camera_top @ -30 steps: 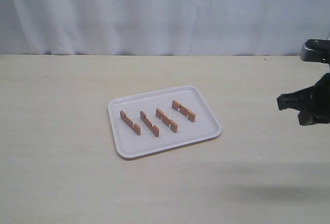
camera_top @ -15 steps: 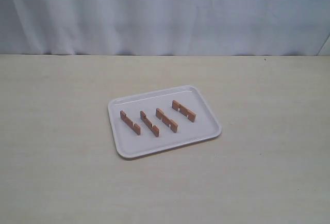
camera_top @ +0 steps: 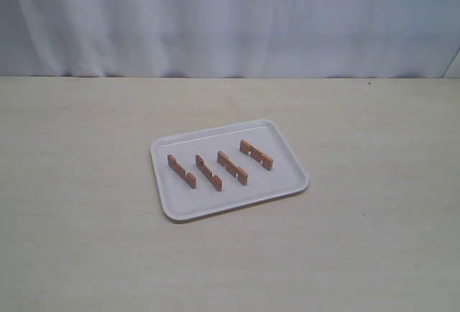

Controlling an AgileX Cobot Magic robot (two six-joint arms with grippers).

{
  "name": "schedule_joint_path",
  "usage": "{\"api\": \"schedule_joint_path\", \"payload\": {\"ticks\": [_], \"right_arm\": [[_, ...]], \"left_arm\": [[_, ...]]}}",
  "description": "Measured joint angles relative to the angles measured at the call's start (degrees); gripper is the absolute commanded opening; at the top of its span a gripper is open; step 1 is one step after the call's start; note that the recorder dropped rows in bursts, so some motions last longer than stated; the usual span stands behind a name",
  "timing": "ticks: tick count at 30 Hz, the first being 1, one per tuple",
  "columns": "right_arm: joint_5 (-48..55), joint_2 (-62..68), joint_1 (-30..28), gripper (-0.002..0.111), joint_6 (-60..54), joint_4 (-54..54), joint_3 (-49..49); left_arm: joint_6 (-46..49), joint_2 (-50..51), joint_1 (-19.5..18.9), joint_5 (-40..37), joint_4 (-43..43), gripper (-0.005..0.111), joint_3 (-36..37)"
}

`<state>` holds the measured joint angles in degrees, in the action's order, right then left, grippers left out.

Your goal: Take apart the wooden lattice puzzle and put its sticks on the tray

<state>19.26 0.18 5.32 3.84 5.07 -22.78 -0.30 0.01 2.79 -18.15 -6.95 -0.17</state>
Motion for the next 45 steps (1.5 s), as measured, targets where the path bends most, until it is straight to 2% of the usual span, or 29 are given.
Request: {"api": "schedule_joint_path", "payload": {"ticks": [11, 15, 21, 31, 37, 45], "right_arm": [[-0.6, 0.0, 0.0, 0.004, 0.0, 1.0, 1.7], [-4.7, 0.0, 0.0, 0.004, 0.0, 2.8, 6.9], [-12.6, 0.1, 0.0, 0.004, -0.1, 3.2, 20.1], [-8.8, 0.1, 0.0, 0.004, 0.0, -0.9, 22.6], [-1.9, 0.1, 0.0, 0.004, 0.0, -2.3, 22.7], [-1.0, 0.1, 0.0, 0.004, 0.0, -4.5, 22.7]], "left_arm": [[0.0, 0.0, 0.0, 0.0, 0.0, 0.000, 0.0], [0.0, 0.0, 0.0, 0.0, 0.0, 0.000, 0.0], [0.0, 0.0, 0.0, 0.0, 0.0, 0.000, 0.0], [0.0, 0.0, 0.0, 0.0, 0.0, 0.000, 0.0], [0.0, 0.0, 0.0, 0.0, 0.0, 0.000, 0.0], [0.0, 0.0, 0.0, 0.0, 0.0, 0.000, 0.0]]}}
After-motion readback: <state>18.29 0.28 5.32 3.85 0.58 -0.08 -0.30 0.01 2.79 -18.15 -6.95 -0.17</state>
